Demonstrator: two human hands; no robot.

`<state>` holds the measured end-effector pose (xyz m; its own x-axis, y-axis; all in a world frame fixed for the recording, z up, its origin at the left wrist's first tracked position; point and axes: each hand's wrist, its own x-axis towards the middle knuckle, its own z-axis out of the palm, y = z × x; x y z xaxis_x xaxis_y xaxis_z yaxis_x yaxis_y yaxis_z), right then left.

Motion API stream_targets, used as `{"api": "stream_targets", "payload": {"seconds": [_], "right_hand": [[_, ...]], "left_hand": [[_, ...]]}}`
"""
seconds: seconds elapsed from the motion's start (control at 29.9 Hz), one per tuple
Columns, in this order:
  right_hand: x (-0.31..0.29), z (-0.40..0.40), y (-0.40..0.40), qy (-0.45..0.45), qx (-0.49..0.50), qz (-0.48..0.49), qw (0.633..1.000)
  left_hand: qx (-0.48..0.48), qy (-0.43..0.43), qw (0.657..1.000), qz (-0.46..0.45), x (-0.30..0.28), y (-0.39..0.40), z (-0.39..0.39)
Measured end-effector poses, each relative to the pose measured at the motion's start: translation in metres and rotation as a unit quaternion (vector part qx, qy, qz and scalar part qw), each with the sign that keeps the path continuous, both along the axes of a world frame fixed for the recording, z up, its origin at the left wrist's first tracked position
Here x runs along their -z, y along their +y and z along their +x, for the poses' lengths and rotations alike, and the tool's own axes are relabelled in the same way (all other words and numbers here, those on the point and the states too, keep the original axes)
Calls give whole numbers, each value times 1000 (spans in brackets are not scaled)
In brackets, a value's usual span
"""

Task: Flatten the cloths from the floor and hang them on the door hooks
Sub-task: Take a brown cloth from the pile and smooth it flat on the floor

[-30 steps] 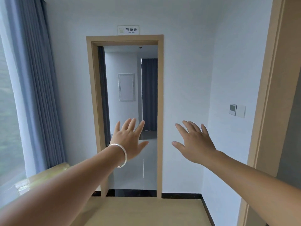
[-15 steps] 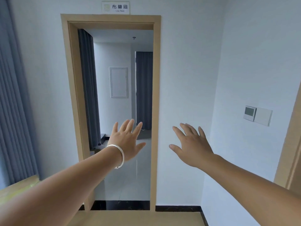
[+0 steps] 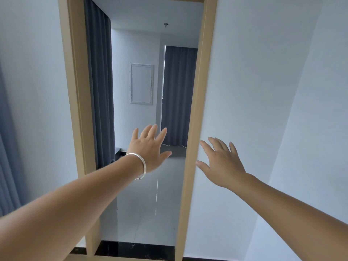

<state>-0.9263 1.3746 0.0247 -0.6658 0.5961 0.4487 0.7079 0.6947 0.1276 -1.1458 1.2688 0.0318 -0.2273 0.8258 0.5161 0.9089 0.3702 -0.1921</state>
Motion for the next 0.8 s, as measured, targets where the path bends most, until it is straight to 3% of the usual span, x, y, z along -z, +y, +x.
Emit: {"api": "stream_targets", "payload": {"seconds": [0.2,0.47,0.64,0.8], "right_hand": [[12,-96,54,-7,-44,-10,999],[44,-294,92,-30,-198,-14,980],[67,-431,78,-54,-339,-25,939],[99,-530,20,-94,-478,-44,872]], "left_hand": [[-48,-17,999,-13,26,25,-85],[-210,-22,977,-19,64,2,-227],[-342,-39,938,-27,77,-45,-293],[-471,-96,877,-14,110,-124,-324]]}}
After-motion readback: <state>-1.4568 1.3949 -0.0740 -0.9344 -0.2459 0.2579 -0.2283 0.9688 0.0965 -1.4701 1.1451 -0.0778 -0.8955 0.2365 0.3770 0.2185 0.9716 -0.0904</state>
